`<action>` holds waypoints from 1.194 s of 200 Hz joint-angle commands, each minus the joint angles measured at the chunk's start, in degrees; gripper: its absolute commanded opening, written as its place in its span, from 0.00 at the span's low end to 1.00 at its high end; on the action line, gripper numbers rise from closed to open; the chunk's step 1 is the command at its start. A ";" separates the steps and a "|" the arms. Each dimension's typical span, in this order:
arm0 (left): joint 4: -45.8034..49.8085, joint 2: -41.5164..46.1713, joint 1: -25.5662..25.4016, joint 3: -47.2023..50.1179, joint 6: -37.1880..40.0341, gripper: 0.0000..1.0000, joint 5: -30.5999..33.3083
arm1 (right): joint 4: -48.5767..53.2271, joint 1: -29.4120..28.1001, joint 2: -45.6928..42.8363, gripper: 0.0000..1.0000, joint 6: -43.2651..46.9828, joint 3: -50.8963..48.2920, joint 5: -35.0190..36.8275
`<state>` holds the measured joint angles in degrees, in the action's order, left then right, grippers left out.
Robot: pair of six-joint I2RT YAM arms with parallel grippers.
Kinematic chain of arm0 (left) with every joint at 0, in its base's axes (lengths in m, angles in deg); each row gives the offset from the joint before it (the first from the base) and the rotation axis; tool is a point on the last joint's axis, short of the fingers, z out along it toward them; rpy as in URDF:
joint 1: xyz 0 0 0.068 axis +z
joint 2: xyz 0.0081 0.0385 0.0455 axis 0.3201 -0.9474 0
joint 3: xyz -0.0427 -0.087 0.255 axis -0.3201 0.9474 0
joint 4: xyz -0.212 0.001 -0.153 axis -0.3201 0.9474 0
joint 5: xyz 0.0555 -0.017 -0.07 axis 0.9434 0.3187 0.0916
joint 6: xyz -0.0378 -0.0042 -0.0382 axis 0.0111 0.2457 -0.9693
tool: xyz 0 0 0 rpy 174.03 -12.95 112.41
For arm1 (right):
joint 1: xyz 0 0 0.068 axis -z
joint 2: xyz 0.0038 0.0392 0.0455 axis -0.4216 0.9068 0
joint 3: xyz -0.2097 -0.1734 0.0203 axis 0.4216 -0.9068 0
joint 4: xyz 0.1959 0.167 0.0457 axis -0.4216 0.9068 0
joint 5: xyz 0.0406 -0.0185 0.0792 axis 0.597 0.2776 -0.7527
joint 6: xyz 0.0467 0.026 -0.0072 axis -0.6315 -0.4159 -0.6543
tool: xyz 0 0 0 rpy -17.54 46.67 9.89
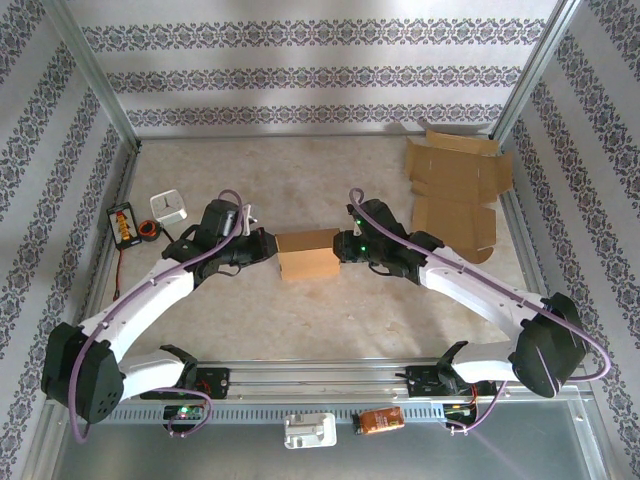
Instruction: Fold the paper box
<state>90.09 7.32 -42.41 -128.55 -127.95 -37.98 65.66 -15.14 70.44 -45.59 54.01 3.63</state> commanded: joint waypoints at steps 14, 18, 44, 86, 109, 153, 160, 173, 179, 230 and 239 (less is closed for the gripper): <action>9.15 -0.17 -0.88 2.09 2.23 0.15 3.27 | 11.20 -0.36 1.11 0.26 0.19 0.60 1.08; 9.24 0.47 -0.87 1.70 2.30 0.19 3.74 | 11.42 -0.35 0.52 0.28 0.21 1.62 0.85; 7.51 5.54 -0.93 0.92 2.46 0.44 6.92 | 11.38 1.06 -2.32 0.38 -1.05 4.65 2.27; -0.96 5.35 -0.89 3.09 -0.46 0.64 4.32 | 7.69 5.00 1.54 0.48 -2.55 5.06 -4.16; -4.27 2.24 -0.93 3.55 -1.04 0.71 1.84 | 3.78 5.09 4.12 0.55 -4.02 5.66 -11.00; -4.69 0.37 -0.93 4.50 -1.19 0.60 3.39 | 1.79 5.08 5.19 0.45 -5.29 3.73 -10.81; -4.55 0.24 -0.91 4.72 -1.05 0.56 3.22 | 1.50 5.06 5.06 0.43 -5.64 2.92 -10.80; -3.94 0.21 -0.95 4.80 -0.50 0.52 3.09 | 0.92 5.24 4.58 0.42 -6.19 1.98 -11.93; -3.68 0.32 -0.90 4.88 -0.34 0.50 3.19 | 0.99 5.28 4.18 0.43 -6.36 2.15 -12.39; -2.02 0.44 -0.88 4.87 0.76 0.43 4.86 | 0.03 5.07 0.34 0.57 -9.67 4.76 -14.73; -2.24 0.43 -0.94 4.87 0.68 0.42 4.78 | -0.39 4.89 0.86 0.58 -9.88 4.68 -15.39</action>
<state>85.83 8.13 -42.72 -125.03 -128.52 -34.81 66.88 -9.72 72.27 -53.51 57.55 -8.79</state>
